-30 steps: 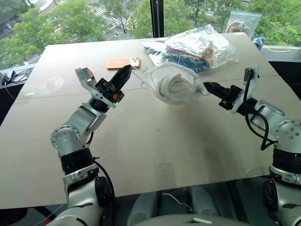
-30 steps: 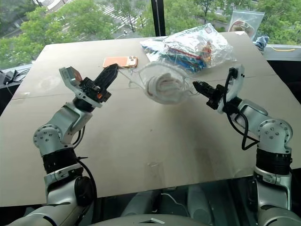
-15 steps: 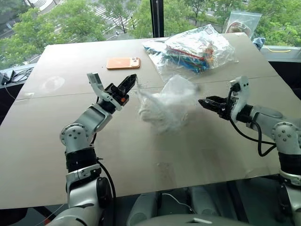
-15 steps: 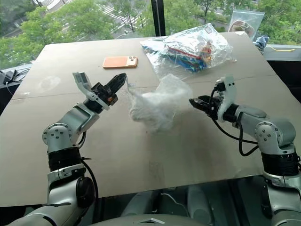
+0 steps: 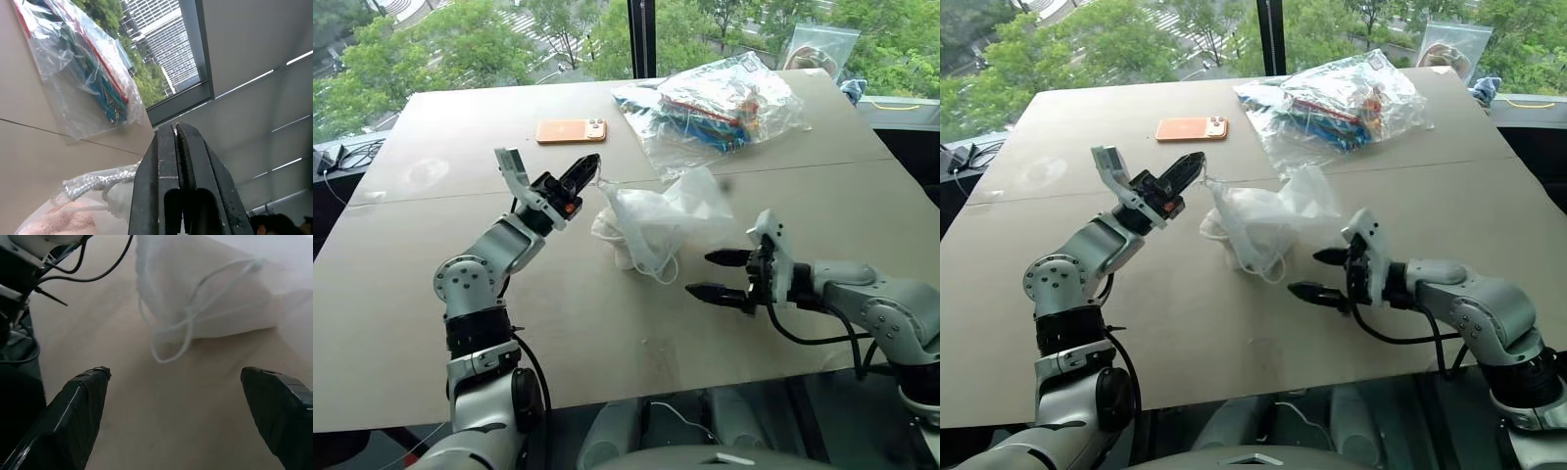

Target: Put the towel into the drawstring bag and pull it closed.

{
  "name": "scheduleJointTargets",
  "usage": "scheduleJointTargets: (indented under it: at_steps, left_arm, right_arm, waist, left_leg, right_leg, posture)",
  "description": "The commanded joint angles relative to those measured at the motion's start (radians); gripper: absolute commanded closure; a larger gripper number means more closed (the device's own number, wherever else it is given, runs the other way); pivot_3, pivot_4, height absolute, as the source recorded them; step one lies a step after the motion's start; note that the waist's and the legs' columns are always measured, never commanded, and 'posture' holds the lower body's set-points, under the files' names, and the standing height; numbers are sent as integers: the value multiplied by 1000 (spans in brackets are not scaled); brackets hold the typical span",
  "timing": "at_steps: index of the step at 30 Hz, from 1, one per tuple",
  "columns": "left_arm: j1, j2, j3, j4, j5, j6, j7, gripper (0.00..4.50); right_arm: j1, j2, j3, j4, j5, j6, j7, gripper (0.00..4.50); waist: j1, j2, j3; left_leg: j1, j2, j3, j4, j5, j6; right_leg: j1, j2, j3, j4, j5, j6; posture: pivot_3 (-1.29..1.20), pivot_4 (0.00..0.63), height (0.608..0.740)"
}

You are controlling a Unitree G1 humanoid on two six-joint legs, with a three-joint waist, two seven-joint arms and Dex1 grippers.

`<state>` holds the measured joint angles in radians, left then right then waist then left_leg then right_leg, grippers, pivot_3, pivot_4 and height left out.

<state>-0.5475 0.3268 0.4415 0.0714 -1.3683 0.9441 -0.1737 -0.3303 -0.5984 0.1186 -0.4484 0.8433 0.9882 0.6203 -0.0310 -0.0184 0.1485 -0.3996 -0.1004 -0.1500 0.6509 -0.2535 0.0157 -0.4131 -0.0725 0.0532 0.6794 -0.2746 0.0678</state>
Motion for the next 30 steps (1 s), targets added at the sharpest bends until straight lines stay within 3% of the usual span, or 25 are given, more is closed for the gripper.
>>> scheduleJointTargets:
  at_steps: [1, 6, 13, 16, 24, 30]
  left_arm:
    - [3, 10, 5, -49, -35, 16, 0, 4500]
    - [7, 10, -2, -54, -48, 35, 13, 4500]
    - [9, 21, 3, -58, -63, 46, 32, 4500]
    - [15, 29, 7, -59, -70, 48, 35, 4500]
    - [20, 27, 7, -68, -82, 39, 48, 4500]
    - [28, 36, 11, -73, -90, 36, 56, 4500]
  right_arm:
    - [-28, 119, -32, 67, 64, 43, -62, 19]
    - [-74, 280, -51, 211, 50, 38, -117, 19]
    - [-67, 325, -79, 223, 49, 25, -113, 19]
    - [-61, 329, -80, 215, 46, 23, -111, 788]
    - [-67, 353, -46, 248, 0, 7, -107, 4401]
    - [-60, 380, -57, 244, -16, 10, -115, 4461]
  waist:
    - [-1, 0, 0]
    - [-3, 0, 0]
    - [-3, 0, 0]
    - [-9, 0, 0]
    - [-9, 0, 0]
    - [-9, 0, 0]
  left_leg:
    - [0, 0, 0, 0, 0, 0]
    - [1, 0, 0, 0, 0, 0]
    - [0, 0, -1, 0, 0, 0]
    - [0, 0, -1, 0, 0, 0]
    - [0, 0, -1, 0, 0, 0]
    - [0, 0, -1, 0, 0, 0]
  right_leg:
    - [0, 0, 0, 0, 0, 0]
    - [0, 0, 0, 1, 0, 0]
    - [0, 0, 0, 1, 0, 0]
    - [0, 0, 0, 1, 0, 0]
    - [0, 0, 0, 1, 0, 0]
    - [0, 0, 0, 1, 0, 0]
  posture:
    - [0, 150, 740]
    - [0, 150, 740]
    - [0, 150, 740]
    - [0, 150, 740]
    - [0, 150, 740]
    - [0, 150, 740]
